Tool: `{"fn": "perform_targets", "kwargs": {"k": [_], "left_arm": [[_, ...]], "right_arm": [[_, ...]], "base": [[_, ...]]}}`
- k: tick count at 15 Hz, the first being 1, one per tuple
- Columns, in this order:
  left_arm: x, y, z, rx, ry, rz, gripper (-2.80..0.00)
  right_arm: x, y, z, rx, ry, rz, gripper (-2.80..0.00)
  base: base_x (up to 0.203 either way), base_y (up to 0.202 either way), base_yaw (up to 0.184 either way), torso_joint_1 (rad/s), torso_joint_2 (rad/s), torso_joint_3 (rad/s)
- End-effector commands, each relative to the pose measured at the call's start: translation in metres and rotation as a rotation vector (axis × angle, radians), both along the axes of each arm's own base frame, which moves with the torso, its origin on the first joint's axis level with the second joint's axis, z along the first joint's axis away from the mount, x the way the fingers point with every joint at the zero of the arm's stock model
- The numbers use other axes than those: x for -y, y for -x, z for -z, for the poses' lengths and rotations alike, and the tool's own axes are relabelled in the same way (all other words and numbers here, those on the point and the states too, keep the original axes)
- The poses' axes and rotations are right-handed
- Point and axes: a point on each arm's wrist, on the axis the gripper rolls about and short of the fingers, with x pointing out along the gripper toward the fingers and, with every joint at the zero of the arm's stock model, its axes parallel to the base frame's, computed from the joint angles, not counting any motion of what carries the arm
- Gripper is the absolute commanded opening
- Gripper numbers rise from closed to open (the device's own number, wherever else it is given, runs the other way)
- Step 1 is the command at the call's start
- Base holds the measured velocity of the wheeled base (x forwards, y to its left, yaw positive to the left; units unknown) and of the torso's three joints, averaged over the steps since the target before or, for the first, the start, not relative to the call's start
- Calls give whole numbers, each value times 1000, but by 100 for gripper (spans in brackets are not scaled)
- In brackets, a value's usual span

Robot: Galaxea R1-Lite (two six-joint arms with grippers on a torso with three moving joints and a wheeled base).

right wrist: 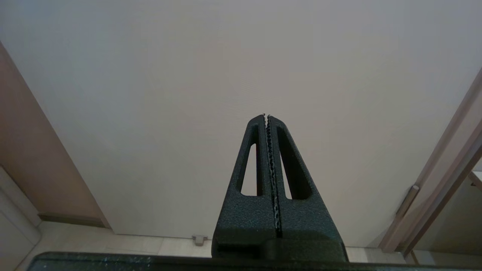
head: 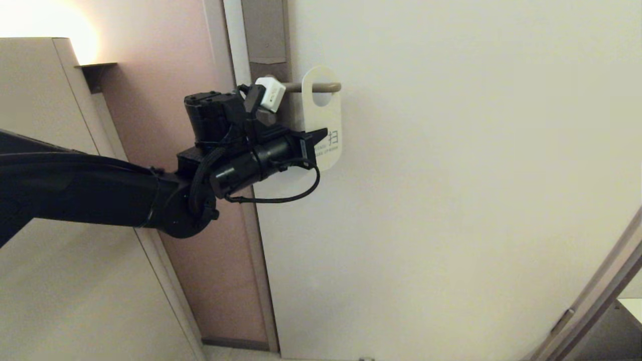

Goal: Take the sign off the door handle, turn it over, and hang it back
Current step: Take down the sign

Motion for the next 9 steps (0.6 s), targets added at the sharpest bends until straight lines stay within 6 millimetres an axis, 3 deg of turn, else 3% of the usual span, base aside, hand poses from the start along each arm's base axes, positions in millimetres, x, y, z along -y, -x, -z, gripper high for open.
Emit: {"fn": "perform_targets", "kwargs": {"k": [1,5,9], "left_arm": [[1,1,-3,8,6,4,-280],[7,-2,-15,21,10,13,-280],[21,0,-13,12,5,45,-280]], "right_arm": [[0,0,0,-1,0,0,-280],[0,0,0,-1,0,0,-280],[0,0,0,0,0,0,-280]], "base": [[0,0,0,0,0,0],[0,0,0,0,0,0],[0,0,0,0,0,0]]}}
